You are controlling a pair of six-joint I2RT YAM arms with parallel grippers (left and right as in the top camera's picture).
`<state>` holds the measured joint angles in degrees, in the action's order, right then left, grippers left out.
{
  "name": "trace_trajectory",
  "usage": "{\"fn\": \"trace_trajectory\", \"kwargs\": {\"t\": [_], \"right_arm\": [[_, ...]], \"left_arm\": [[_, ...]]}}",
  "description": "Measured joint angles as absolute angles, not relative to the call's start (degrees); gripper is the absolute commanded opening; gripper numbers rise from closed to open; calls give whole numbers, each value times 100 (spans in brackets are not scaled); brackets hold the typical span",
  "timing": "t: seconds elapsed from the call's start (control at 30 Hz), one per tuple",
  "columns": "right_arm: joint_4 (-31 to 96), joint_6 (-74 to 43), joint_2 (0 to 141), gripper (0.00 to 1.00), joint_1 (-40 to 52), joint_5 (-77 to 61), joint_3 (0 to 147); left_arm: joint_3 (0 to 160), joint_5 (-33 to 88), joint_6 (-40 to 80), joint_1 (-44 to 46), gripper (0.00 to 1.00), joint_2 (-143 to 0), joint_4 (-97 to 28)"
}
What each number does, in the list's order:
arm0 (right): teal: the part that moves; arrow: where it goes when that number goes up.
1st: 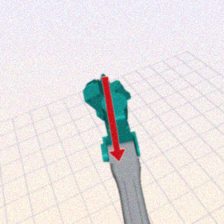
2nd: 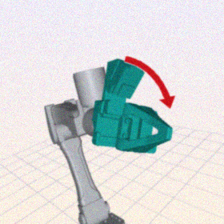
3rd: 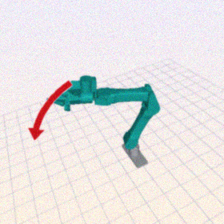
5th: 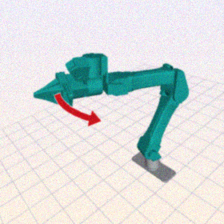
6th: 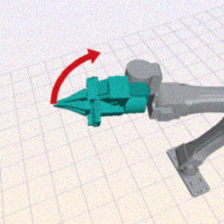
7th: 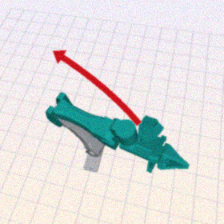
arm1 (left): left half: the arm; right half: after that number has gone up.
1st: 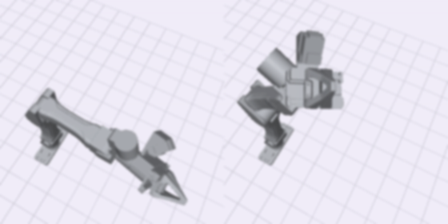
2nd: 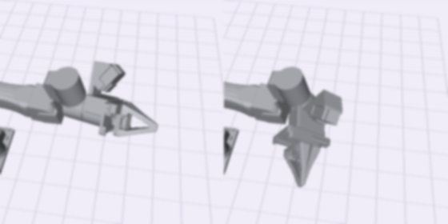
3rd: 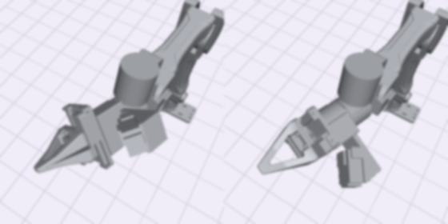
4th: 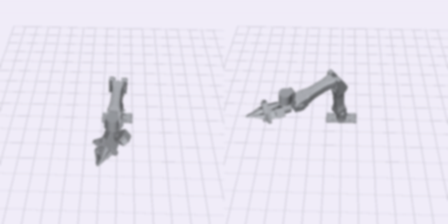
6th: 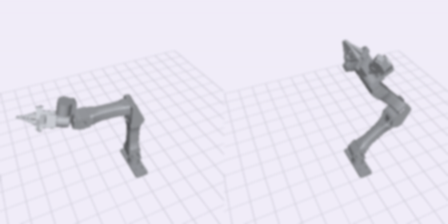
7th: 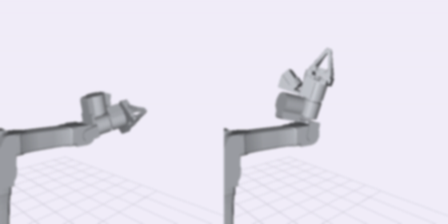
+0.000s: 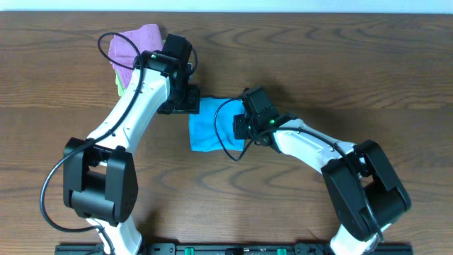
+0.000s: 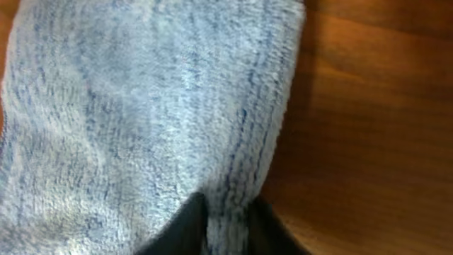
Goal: Fold the cloth
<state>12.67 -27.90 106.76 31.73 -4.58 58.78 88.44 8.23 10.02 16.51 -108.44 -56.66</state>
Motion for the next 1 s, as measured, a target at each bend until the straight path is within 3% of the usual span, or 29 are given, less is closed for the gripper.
{"fn": "trace_trajectory", "kwargs": {"t": [0.13,0.57,0.6,0.63,0.7,0.73,0.8,1.0], "right_arm": [[1417,-2801,10676,1,3162,-423,5878],[2058,-2727,10654,4,2808,-344,5927],[2067,-2711,10652,11,2790,-344,5927],[2075,-2672,10648,30,2775,-338,5927],[2099,-2652,10648,78,2753,-314,5927],[2095,-2648,10632,89,2749,-294,5933],[2084,-2646,10606,94,2749,-283,5948],[2145,-2630,10532,96,2749,-301,5959]], "left_arm": [[8844,840,1002,1651,62,-10844,-5664],[8844,867,1004,1651,62,-10844,-5669],[8844,867,1004,1651,61,-10844,-5669],[8844,867,1004,1651,62,-10844,-5669],[8844,867,1004,1651,62,-10844,-5669],[8844,867,1004,1651,62,-10844,-5669],[8844,867,1004,1651,61,-10844,-5671],[8844,869,1004,1651,61,-10844,-5671]]}}
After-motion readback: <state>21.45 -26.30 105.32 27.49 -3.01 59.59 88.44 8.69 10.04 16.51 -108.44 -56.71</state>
